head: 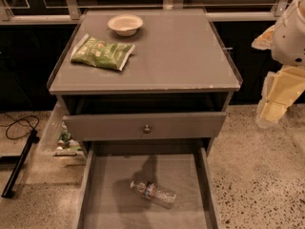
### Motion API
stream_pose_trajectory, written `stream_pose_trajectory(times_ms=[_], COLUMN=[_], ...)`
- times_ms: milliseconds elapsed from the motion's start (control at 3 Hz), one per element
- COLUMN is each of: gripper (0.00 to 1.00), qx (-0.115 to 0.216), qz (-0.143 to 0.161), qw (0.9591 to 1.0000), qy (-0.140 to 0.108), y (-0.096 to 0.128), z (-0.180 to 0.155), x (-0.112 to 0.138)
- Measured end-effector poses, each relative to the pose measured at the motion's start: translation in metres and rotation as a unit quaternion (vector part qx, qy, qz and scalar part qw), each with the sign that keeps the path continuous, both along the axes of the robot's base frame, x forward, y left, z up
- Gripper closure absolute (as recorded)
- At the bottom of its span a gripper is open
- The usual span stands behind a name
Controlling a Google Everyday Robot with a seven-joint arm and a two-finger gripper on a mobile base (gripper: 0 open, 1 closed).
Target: Pick water bottle from middle drawer and place on counter
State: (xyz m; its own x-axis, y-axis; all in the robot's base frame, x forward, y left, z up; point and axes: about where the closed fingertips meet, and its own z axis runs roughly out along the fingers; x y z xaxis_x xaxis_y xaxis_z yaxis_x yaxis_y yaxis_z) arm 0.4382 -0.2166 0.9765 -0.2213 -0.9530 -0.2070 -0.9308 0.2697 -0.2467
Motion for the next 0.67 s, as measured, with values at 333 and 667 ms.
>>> stream_pose_trajectory(times_ms=[333, 667], gripper=[0.0, 0.0], qx=[0.0, 0.013], qz=[0.0, -0.008], qw=[1.0, 0.9997], qy=[0.0, 0.019], y=[0.0, -0.005], z=[0.0, -0.012], x=[0.0, 0.002])
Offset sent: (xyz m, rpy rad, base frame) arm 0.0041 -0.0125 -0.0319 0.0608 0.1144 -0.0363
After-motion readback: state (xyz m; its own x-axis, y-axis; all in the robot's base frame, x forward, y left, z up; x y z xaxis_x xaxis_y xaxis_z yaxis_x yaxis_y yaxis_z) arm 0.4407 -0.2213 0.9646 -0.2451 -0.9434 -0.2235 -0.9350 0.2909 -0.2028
